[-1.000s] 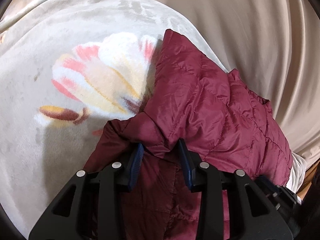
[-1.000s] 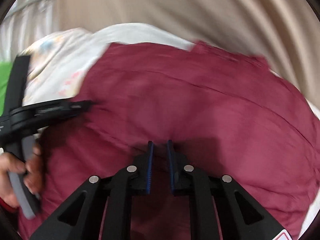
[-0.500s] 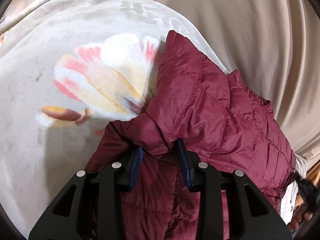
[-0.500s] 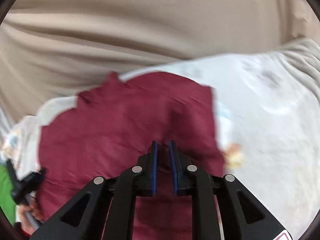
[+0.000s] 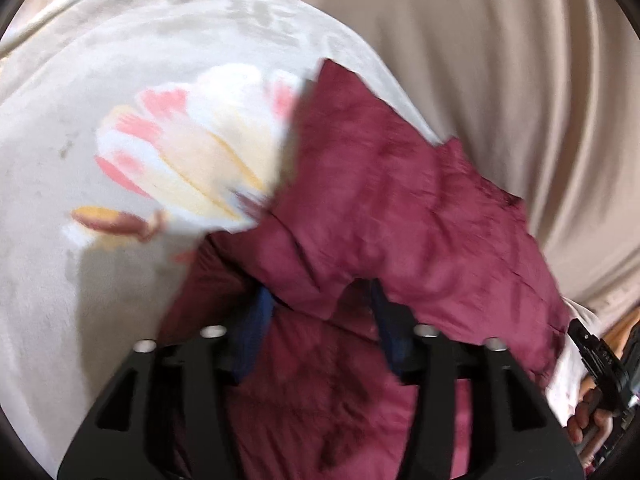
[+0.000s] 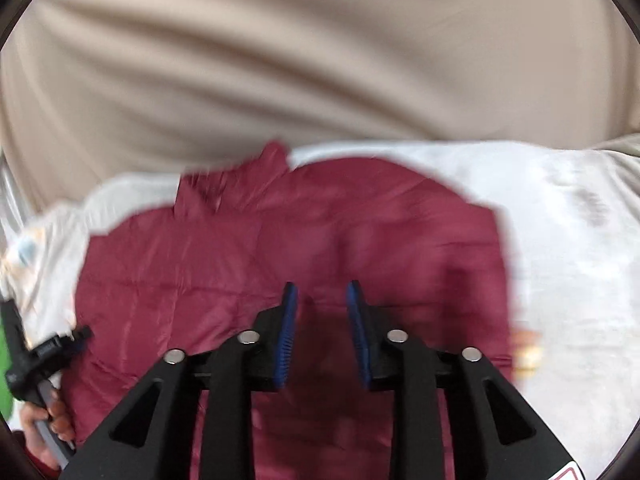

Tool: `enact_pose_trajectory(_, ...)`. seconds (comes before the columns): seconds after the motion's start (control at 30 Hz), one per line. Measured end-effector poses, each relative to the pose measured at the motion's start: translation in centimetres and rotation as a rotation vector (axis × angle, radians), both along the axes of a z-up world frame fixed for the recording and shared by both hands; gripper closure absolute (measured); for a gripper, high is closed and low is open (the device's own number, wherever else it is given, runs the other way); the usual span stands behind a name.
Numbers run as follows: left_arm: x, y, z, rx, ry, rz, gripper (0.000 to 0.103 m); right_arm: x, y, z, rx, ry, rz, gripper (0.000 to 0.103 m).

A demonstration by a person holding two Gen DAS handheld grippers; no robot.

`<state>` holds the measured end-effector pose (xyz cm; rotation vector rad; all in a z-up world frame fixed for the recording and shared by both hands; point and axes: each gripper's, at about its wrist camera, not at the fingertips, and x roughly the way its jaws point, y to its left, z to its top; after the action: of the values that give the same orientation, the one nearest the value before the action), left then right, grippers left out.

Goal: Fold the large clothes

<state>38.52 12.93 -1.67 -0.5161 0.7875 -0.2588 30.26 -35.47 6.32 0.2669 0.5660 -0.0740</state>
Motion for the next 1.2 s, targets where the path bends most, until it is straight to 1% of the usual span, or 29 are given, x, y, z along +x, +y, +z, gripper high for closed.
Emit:
enact_pose_trajectory(0.03,-0.4,-0.3,0.3,-0.036,0.008,-0.029,0.036,-1.5,-1.7,0.3,-0.007,-0.009,-0.035,0.069)
enact_pose_trajectory(0.07,-0.8,-0.8,0.7,-0.072,0.014,-0.060,0.032,-2.7,-2.9,0.3,-0.015,-0.009,-0.057,0.069)
enact_pose_trajectory(0.1,-1.1,-1.7,0.9,-0.094,0.026,-0.104,0.031,-3.9,-4.2,0.1,-0.020,-0.007,-0.088,0.069)
enact_pose_trajectory(0.17,-1.3,-3.3,0.8,-0.082,0.052,-0.163,0.031,-5.8,-6.8,-0.6,0.003,0.005,-0.137,0.067)
enact_pose_trajectory(0.2,-1.5,-4.2,0.5,-0.043,0.060,-0.175,0.031,-6.4,-7.9,-1.2,0.031,0.015,-0.156,0.067)
enact_pose_trajectory(0.23,-1.7,-4.8,0.3,0.003,0.050,-0.171,0.036,-6.9,-8.8,-1.8,0.059,0.025,-0.171,0.065)
enact_pose_trajectory(0.27,-1.9,-5.2,0.2,0.052,0.037,-0.162,0.049,-7.3,-9.9,-2.8,0.101,0.045,-0.181,0.065)
enact_pose_trajectory(0.3,-2.0,-5.5,0.2,0.087,0.027,-0.165,0.055,-7.5,-10.4,-3.3,0.119,0.054,-0.182,0.065)
enact_pose_trajectory(0.33,-2.0,-5.8,0.4,0.079,0.021,-0.179,0.079,-7.6,-10.7,-3.8,0.136,0.063,-0.179,0.065)
enact_pose_trajectory(0.37,-1.9,-5.7,0.4,0.046,0.022,-0.190,0.096,-7.4,-10.6,-4.3,0.147,0.069,-0.172,0.065)
enact_pose_trajectory(0.43,-1.7,-5.4,0.5,0.022,0.013,-0.161,0.099,-7.5,-10.2,-4.5,0.142,0.075,-0.149,0.065)
enact_pose_trajectory(0.5,-1.6,-5.2,0.6,0.030,-0.003,-0.118,0.099,-6.5,-8.4,-4.8,0.125,0.080,-0.116,0.065)
enact_pose_trajectory(0.57,-1.4,-4.9,0.3,0.016,0.003,-0.116,0.099,-5.8,-6.8,-4.8,0.081,0.089,-0.090,0.065)
enact_pose_trajectory(0.63,-1.5,-5.0,-0.2,0.008,0.017,-0.125,0.099,-5.4,-5.6,-5.1,0.015,0.106,-0.089,0.064)
enact_pose_trajectory(0.7,-1.4,-5.1,-0.6,0.014,0.027,-0.133,0.099,-5.5,-4.6,-6.0,-0.073,0.148,-0.087,0.064)
enact_pose_trajectory(0.77,-1.4,-5.2,-0.7,0.024,0.025,-0.136,0.099,-5.8,-3.7,-6.5,-0.148,0.174,-0.061,0.064)
enact_pose_trajectory(0.8,-1.3,-5.3,-0.7,0.029,0.025,-0.137,0.099,-5.9,-3.4,-6.8,-0.166,0.185,-0.041,0.063)
enact_pose_trajectory(0.87,-1.0,-5.7,-0.7,0.041,0.026,-0.139,0.099,-5.4,-3.2,-6.9,-0.198,0.204,-0.026,0.061)
enact_pose_trajectory(0.93,-0.8,-6.0,-0.8,0.052,0.022,-0.140,0.099,-4.6,-2.9,-6.7,-0.224,0.198,-0.032,0.061)
enact_pose_trajectory(1.0,-0.9,-6.0,-0.8,0.058,0.017,-0.142,0.099,-3.1,-3.1,-6.3,-0.196,0.177,-0.045,0.061)
enact_pose_trajectory(1.03,-0.8,-6.1,-0.8,0.058,0.017,-0.144,0.099,-2.6,-3.4,-6.1,-0.162,0.164,-0.050,0.069)
enact_pose_trajectory(1.07,-0.8,-6.2,-0.8,0.057,0.017,-0.145,0.099,-2.2,-4.0,-6.0,-0.099,0.145,-0.046,0.076)
enact_pose_trajectory(1.1,-0.7,-6.2,-0.8,0.057,0.018,-0.147,0.099,-1.9,-4.6,-6.2,-0.052,0.147,-0.053,0.092)
enact_pose_trajectory(1.13,-0.7,-6.2,-0.9,0.059,0.018,-0.150,0.098,-1.7,-5.2,-6.6,-0.016,0.164,-0.074,0.101)
enact_pose_trajectory(1.2,-0.7,-6.3,-0.9,0.066,0.018,-0.152,0.098,-2.3,-5.7,-7.4,0.036,0.176,-0.073,0.102)
